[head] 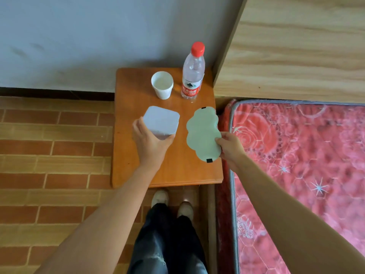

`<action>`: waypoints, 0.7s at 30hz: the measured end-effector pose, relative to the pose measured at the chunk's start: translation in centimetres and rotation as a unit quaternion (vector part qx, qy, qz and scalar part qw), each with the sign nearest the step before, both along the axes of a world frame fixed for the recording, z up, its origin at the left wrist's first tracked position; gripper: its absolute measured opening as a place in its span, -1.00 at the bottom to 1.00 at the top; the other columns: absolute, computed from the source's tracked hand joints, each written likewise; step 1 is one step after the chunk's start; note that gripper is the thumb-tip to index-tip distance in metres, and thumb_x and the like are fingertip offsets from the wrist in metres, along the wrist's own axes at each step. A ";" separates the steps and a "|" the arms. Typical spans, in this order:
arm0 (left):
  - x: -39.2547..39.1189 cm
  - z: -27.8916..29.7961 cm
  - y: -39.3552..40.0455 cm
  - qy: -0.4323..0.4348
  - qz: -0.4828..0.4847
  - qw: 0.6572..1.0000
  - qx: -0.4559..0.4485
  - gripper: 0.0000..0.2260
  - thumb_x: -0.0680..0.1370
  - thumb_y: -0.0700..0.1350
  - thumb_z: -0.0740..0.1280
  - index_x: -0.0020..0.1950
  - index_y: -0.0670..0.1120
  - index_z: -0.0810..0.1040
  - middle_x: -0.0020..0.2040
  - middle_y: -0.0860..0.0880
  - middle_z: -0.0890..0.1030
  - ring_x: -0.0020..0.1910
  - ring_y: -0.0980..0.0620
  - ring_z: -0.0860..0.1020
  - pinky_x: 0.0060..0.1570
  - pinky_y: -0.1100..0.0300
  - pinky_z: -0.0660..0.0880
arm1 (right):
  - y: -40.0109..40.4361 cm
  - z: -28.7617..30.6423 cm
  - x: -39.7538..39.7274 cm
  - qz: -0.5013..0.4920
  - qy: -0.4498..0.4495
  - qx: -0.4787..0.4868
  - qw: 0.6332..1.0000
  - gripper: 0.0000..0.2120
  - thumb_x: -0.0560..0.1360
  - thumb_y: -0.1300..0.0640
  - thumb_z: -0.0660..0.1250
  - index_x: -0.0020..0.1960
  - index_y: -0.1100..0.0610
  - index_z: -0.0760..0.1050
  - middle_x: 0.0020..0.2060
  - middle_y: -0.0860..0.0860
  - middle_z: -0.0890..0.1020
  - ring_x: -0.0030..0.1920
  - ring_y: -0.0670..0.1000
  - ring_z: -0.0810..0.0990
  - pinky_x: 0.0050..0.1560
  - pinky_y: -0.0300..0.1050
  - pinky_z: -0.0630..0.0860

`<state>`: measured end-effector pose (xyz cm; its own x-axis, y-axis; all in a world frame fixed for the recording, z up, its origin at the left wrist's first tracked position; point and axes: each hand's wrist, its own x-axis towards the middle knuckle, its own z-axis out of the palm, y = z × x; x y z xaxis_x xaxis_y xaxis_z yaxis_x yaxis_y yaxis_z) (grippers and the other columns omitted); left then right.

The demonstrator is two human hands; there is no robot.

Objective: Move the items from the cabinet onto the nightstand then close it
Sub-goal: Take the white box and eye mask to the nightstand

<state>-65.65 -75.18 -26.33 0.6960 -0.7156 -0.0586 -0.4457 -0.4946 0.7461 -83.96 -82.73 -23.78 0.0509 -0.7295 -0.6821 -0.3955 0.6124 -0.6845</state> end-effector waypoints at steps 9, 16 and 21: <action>-0.6 -6.4 -1.2 0.007 0.013 1.000 -0.015 -0.17 0.29 -0.01 0.54 0.41 -0.21 0.18 0.38 -0.22 0.24 0.32 -0.07 0.30 0.15 0.25 0.38 | -1.2 -6.2 0.3 -0.020 0.001 0.015 1.000 -0.76 0.54 0.25 0.13 0.19 0.19 0.41 0.11 0.13 0.54 0.11 0.13 0.55 0.09 0.12 0.57; -0.4 -8.3 -1.9 0.033 0.017 0.999 -0.012 -0.13 0.30 0.01 0.53 0.45 -0.17 0.11 0.39 -0.20 0.22 0.33 -0.03 0.30 0.13 0.22 0.43 | -2.4 -7.9 1.3 -0.031 0.020 0.000 0.999 -0.72 0.55 0.21 0.16 0.25 0.17 0.37 0.11 0.04 0.53 0.10 0.06 0.53 0.11 0.06 0.55; -0.7 -8.9 -2.0 0.039 0.029 0.999 0.003 -0.14 0.30 0.02 0.54 0.44 -0.16 0.14 0.37 -0.19 0.25 0.30 -0.03 0.34 0.09 0.20 0.47 | -3.0 -8.7 1.4 -0.035 0.072 -0.028 0.996 -0.78 0.52 0.22 0.19 0.15 0.18 0.44 0.02 0.04 0.54 0.01 0.04 0.52 0.04 0.01 0.54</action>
<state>-66.33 -77.17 -35.20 0.7301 -0.6729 -0.1186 -0.3567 -0.5234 0.7738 -82.60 -85.77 -32.44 -0.0980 -0.7647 -0.6369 -0.4500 0.6049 -0.6570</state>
